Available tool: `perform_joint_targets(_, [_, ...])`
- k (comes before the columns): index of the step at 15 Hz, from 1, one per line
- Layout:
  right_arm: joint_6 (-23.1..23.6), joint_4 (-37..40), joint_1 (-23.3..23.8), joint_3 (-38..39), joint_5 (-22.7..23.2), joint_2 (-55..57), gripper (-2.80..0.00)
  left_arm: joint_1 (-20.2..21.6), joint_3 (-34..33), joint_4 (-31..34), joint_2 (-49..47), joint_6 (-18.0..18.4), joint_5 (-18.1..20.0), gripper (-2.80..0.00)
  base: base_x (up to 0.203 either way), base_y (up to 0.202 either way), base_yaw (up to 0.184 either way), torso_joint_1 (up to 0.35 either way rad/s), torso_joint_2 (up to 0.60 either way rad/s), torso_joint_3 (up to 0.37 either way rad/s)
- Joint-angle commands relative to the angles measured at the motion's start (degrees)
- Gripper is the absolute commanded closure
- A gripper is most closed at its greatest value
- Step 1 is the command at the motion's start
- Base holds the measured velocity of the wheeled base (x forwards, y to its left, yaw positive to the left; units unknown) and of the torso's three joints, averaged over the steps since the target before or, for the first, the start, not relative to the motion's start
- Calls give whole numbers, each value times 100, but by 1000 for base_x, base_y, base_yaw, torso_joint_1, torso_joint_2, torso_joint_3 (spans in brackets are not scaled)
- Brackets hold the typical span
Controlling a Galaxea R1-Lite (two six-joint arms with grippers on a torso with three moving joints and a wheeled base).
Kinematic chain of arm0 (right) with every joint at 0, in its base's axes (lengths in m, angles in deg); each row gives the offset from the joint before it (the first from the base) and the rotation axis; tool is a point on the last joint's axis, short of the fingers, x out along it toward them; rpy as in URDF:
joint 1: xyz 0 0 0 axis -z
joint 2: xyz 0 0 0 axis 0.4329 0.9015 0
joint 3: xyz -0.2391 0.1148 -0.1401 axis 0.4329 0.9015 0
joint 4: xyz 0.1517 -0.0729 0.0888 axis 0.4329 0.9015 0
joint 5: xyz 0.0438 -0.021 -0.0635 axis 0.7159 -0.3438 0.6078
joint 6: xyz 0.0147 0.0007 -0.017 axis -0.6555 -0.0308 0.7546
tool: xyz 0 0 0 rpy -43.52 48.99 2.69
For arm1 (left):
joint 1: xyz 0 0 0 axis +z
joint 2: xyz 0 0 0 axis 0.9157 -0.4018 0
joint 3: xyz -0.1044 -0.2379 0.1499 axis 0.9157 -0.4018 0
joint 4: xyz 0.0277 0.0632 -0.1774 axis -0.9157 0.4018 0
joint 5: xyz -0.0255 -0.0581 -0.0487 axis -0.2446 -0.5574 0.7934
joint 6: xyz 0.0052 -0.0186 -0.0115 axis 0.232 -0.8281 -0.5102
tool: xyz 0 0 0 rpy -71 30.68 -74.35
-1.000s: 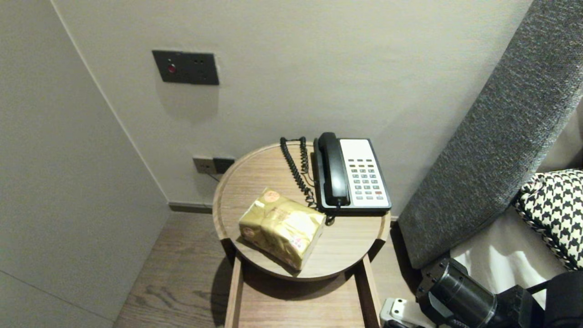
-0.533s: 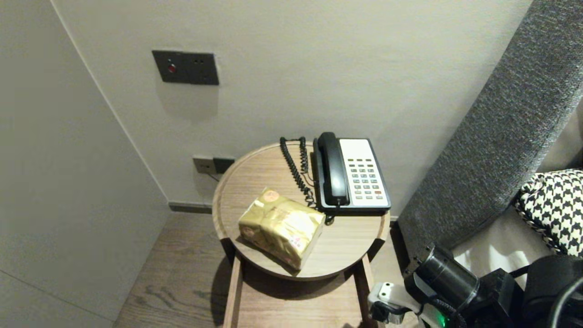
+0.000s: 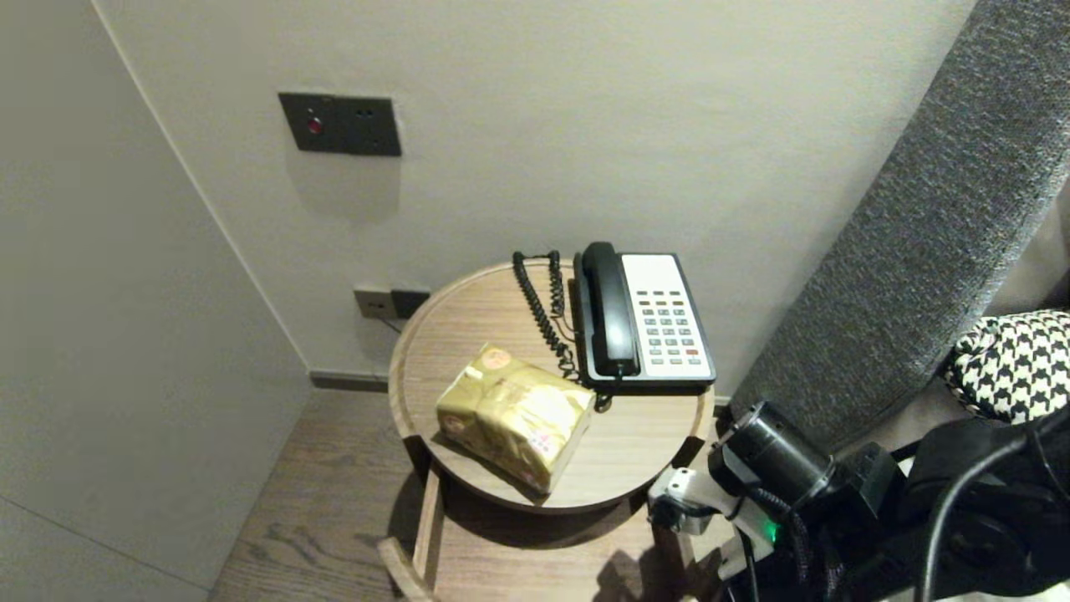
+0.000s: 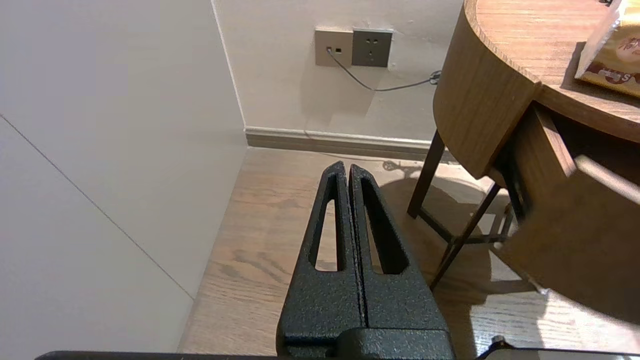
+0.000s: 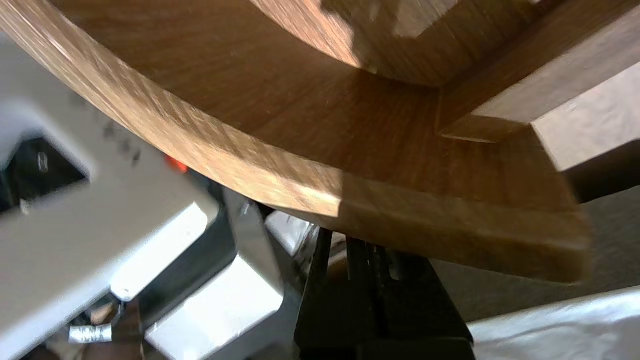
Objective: Close the nightstand drawer
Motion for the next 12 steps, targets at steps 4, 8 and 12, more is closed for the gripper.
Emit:
perform_joint_targets(4, [39, 4, 322, -728, 29, 378, 0, -1, 0, -1, 1, 0, -2, 0, 0, 0, 0, 0, 0, 0])
perform_joint_targets(8, [25, 10, 334, -1111, 29, 646, 0, 8, 0, -1, 1, 0, -2, 0, 0, 0, 0, 0, 0, 0])
perform_joint_targets(12, [30, 19, 465, -1289, 29, 695, 0, 4, 0, -1, 1, 0, -2, 0, 0, 0, 0, 0, 0, 0])
